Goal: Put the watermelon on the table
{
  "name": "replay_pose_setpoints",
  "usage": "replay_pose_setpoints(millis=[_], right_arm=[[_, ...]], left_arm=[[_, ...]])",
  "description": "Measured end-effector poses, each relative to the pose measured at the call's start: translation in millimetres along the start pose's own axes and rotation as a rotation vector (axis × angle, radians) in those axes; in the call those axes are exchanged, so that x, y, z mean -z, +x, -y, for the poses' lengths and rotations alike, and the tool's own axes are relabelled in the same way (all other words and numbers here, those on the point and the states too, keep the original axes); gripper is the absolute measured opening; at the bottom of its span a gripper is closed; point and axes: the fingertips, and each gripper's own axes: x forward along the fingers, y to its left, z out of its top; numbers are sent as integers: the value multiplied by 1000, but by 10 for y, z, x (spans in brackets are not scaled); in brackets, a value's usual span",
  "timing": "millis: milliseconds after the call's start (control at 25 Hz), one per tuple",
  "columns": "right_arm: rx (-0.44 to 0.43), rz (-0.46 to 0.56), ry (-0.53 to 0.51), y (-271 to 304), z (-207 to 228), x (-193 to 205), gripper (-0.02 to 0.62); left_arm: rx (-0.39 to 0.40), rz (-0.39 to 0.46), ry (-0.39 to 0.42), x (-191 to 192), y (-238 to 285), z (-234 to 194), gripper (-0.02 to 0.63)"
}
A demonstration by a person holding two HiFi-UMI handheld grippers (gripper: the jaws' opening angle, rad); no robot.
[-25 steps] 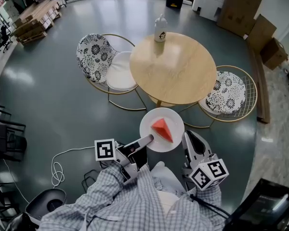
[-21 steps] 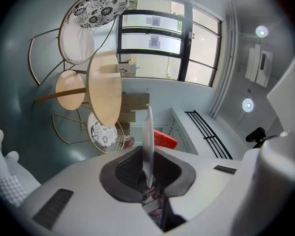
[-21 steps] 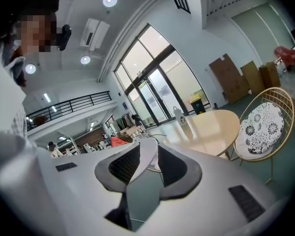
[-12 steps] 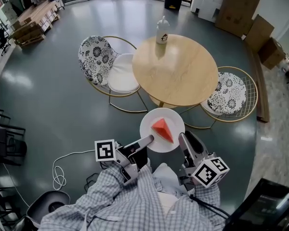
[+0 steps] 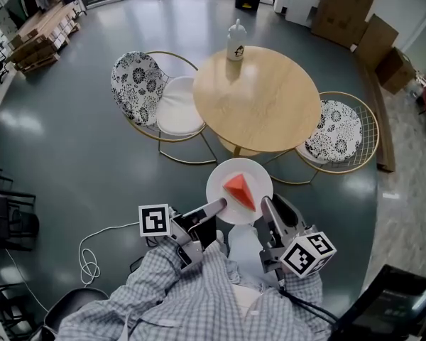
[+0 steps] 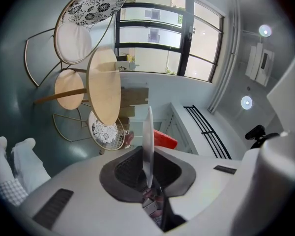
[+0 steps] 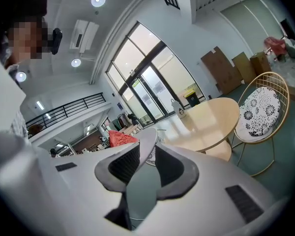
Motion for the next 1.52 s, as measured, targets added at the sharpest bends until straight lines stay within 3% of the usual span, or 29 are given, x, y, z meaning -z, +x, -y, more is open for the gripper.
replay_pose_setpoints(millis=[400, 760, 1120, 1520], right_arm=[[-4, -13, -13, 79, 98, -45, 103], [-45, -23, -3, 444, 516, -503, 103], [-99, -68, -45, 765, 820, -923, 103], [-144, -142, -25, 1077, 1185, -1109, 103]], left_arm=[[-3, 9, 6, -63, 88, -42, 40], [-19, 41, 24, -458, 645, -54, 40], [-16, 122, 37, -763, 1096, -13, 40], [-43, 193, 9, -1014, 1434, -182, 40]])
